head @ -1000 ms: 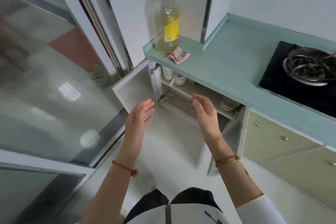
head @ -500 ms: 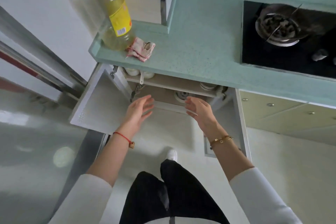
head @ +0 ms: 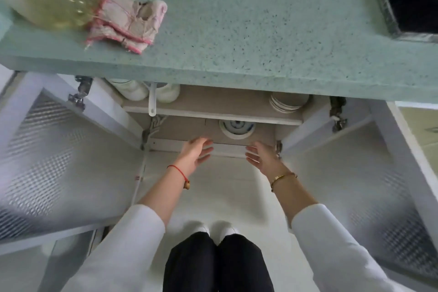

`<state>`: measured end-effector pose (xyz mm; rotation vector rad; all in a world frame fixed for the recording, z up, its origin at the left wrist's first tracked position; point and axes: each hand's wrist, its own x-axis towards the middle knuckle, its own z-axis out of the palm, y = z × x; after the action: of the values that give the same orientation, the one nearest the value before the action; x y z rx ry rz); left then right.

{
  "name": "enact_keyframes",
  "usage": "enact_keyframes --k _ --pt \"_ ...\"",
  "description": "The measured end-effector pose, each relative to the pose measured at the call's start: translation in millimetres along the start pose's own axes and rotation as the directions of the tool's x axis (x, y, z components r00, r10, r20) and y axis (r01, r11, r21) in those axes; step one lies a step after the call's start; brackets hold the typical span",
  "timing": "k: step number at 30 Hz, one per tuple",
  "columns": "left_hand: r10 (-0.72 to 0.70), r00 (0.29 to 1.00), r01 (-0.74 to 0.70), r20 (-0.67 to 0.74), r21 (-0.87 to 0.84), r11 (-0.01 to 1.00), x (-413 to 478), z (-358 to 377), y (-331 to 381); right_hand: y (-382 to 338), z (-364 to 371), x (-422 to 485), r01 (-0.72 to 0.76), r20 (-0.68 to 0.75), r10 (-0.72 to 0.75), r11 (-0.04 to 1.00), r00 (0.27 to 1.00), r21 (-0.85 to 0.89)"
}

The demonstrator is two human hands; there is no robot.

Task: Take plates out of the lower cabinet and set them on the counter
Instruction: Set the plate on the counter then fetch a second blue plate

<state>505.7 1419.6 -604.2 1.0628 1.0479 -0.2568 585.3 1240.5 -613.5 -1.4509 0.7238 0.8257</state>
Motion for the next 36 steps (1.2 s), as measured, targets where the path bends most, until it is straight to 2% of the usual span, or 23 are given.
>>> enact_keyframes --k 3,10,15,17,20,23,26,30,36 --pt "0.039 0.999 -0.039 0.022 0.034 0.999 95 0 -30 27 0 95 0.035 -0.051 -0.035 0.999 0.998 -0.008" --pt "0.150 0.989 -0.147 -0.007 0.173 0.974 281 11 -75 65 4 296 0.226 -0.136 -0.247 0.962 0.959 -0.154" --pt "0.310 0.951 -0.293 0.015 0.374 0.880 371 27 -86 74 2 404 0.430 -0.177 -0.491 0.854 0.853 -0.293" --pt "0.399 0.916 -0.369 0.031 0.450 0.813 400 31 -87 71 4 432 0.468 -0.181 -0.575 0.779 0.798 -0.417" --pt "0.520 0.853 -0.466 0.057 0.534 0.706 432 37 -84 66 7 461 0.481 -0.200 -0.664 0.686 0.720 -0.546" --pt "0.528 0.842 -0.489 0.107 0.563 0.666 449 48 -82 63 7 473 0.509 -0.221 -0.699 0.667 0.680 -0.545" --pt "0.511 0.845 -0.497 0.157 0.585 0.642 455 57 -81 61 6 474 0.536 -0.162 -0.745 0.595 0.646 -0.599" --pt "0.521 0.836 -0.503 0.171 0.617 0.605 457 63 -80 59 6 469 0.534 -0.136 -0.777 0.537 0.615 -0.653" --pt "0.592 0.793 -0.552 0.144 0.583 0.597 453 59 -92 62 5 459 0.491 -0.144 -0.755 0.546 0.640 -0.679"
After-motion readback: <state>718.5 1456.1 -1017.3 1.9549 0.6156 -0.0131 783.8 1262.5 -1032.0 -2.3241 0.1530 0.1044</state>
